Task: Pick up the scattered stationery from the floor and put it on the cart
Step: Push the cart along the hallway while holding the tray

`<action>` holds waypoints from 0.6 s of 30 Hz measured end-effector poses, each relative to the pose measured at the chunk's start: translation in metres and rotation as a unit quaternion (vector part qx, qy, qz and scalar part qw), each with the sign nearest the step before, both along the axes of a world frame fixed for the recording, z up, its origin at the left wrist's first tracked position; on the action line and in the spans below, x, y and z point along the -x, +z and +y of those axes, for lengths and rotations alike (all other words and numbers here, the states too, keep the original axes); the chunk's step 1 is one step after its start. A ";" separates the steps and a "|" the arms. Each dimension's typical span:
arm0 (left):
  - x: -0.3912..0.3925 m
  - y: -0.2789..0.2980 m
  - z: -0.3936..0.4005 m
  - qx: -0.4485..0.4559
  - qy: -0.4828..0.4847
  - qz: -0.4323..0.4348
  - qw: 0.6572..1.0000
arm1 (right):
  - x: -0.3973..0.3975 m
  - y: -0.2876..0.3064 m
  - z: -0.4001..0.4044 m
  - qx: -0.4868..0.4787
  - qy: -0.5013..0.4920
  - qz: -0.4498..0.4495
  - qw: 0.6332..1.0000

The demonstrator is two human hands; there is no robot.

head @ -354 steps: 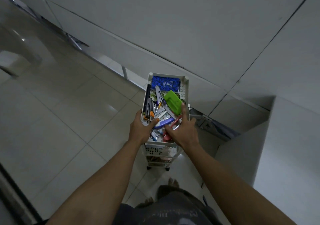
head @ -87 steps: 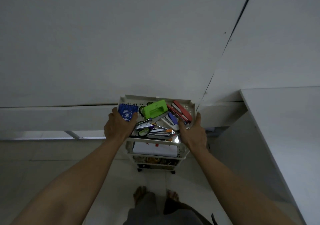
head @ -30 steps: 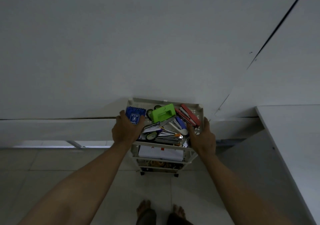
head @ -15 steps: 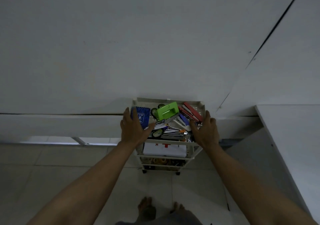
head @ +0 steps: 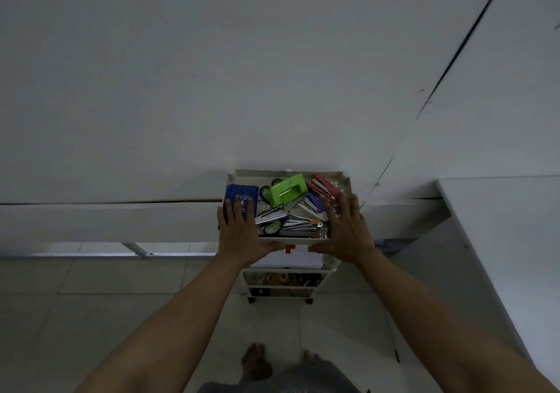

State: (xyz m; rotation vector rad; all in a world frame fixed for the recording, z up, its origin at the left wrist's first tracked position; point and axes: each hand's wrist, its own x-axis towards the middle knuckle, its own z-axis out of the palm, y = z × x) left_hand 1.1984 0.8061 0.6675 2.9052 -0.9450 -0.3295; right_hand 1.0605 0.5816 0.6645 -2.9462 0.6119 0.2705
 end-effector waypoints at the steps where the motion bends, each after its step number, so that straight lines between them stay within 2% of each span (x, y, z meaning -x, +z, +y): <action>1: 0.000 0.000 -0.001 0.001 0.010 0.002 1.000 | -0.004 0.001 -0.002 0.004 0.003 -0.002 1.000; 7: -0.001 -0.001 -0.004 0.002 0.068 0.015 0.998 | -0.035 0.013 -0.012 0.025 0.044 0.019 0.999; 11: -0.008 -0.001 -0.003 0.007 0.046 0.018 0.999 | -0.032 0.012 -0.004 0.025 0.003 0.016 1.000; 15: -0.019 0.011 -0.001 0.174 0.099 0.057 0.978 | -0.027 0.015 0.003 -0.013 -0.048 0.020 0.999; 18: -0.022 0.011 0.005 0.223 0.166 0.103 0.955 | -0.016 0.013 0.005 -0.013 -0.055 0.005 0.998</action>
